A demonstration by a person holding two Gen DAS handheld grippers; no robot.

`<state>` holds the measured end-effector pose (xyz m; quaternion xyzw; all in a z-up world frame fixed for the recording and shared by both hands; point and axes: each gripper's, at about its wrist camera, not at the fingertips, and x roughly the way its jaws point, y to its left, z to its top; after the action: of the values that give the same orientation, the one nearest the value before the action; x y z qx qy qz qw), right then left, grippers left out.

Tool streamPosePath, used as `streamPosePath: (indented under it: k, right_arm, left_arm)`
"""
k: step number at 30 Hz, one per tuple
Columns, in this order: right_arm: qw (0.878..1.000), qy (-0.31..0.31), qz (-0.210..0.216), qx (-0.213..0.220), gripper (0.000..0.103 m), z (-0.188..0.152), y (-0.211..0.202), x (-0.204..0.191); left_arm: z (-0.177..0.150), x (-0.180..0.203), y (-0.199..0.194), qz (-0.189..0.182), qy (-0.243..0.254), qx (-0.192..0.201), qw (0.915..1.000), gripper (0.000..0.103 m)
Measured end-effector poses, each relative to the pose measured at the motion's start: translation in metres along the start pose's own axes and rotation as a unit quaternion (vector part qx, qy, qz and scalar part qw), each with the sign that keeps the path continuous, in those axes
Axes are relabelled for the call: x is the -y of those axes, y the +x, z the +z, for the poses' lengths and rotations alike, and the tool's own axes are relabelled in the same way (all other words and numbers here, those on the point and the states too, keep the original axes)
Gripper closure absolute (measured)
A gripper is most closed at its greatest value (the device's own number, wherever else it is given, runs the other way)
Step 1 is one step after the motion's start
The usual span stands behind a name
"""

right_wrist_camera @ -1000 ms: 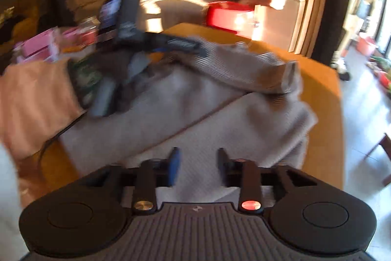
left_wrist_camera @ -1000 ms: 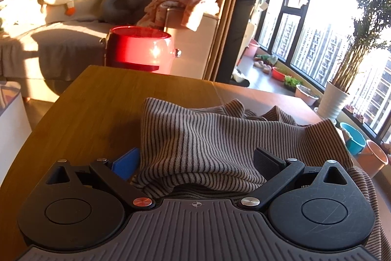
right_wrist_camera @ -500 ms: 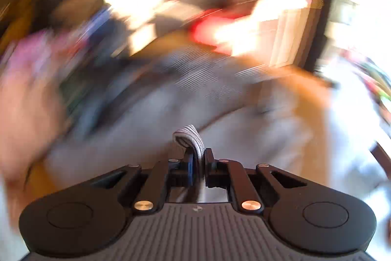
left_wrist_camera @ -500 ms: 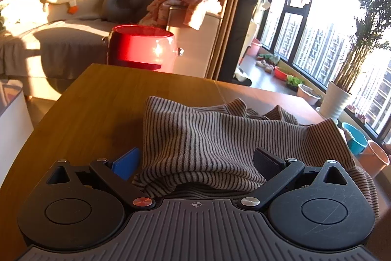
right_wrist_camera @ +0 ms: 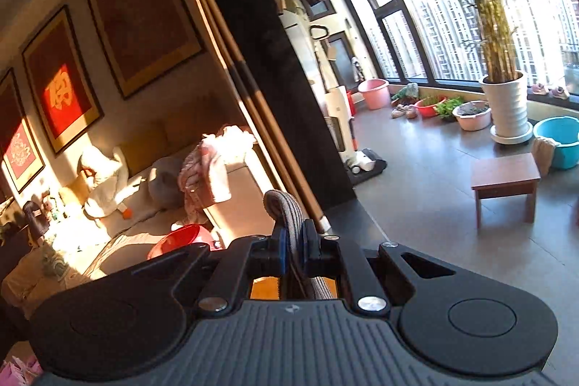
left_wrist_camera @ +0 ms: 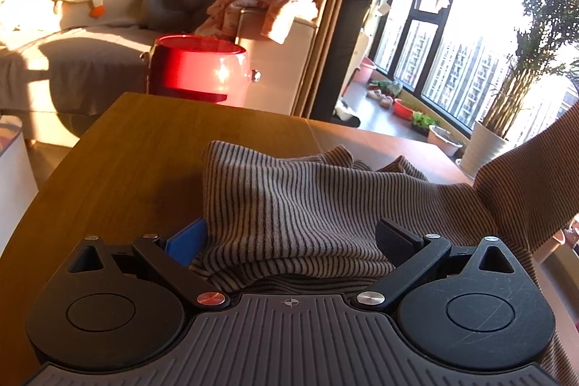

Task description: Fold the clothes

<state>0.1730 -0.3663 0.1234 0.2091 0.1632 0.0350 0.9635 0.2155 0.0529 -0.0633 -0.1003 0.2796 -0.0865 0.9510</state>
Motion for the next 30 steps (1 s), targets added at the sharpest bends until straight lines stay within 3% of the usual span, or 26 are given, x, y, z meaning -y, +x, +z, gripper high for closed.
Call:
streamPosePath:
  k: [5, 8, 11, 17, 20, 24, 27, 29, 30]
  right_arm:
    - [0.997, -0.043, 0.065, -0.027, 0.095, -0.002, 0.048, -0.089]
    - [0.989, -0.079, 0.110, -0.059, 0.095, -0.022, 0.082, -0.149]
    - [0.979, -0.106, 0.146, -0.094, 0.095, -0.051, 0.110, -0.197]
    - [0.963, -0.136, 0.193, -0.128, 0.088, -0.091, 0.128, -0.241]
    - [0.962, -0.151, 0.190, -0.127, 0.077, -0.096, 0.126, -0.238]
    - [0.968, -0.150, 0.148, -0.139, 0.076, -0.105, 0.136, -0.203]
    - [0.970, -0.145, 0.101, -0.167, 0.076, -0.133, 0.140, -0.159]
    - [0.970, -0.142, 0.069, -0.186, 0.076, -0.151, 0.142, -0.130]
    - [0.969, -0.139, 0.053, -0.195, 0.076, -0.160, 0.143, -0.115]
  left_arm:
    - [0.000, 0.001, -0.008, -0.016, 0.019, -0.013, 0.9996, 0.001]
    - [-0.005, -0.002, -0.018, -0.035, 0.041, -0.020, 0.9983, 0.001]
    - [-0.007, -0.010, -0.024, -0.059, 0.027, -0.025, 0.9976, 0.001]
    - [-0.009, -0.012, -0.023, -0.075, 0.029, -0.025, 0.9964, 0.000]
    - [-0.009, -0.013, -0.022, -0.077, 0.023, -0.028, 0.9964, 0.000]
    - [-0.007, -0.016, -0.022, -0.078, 0.010, -0.026, 0.9966, 0.000]
    - [-0.003, -0.019, -0.017, -0.063, -0.008, -0.029, 0.9976, 0.001]
    - [0.000, -0.021, -0.013, -0.045, -0.017, -0.032, 0.9983, 0.007]
    - [0.002, -0.022, -0.010, -0.035, -0.021, -0.035, 0.9986, 0.017]
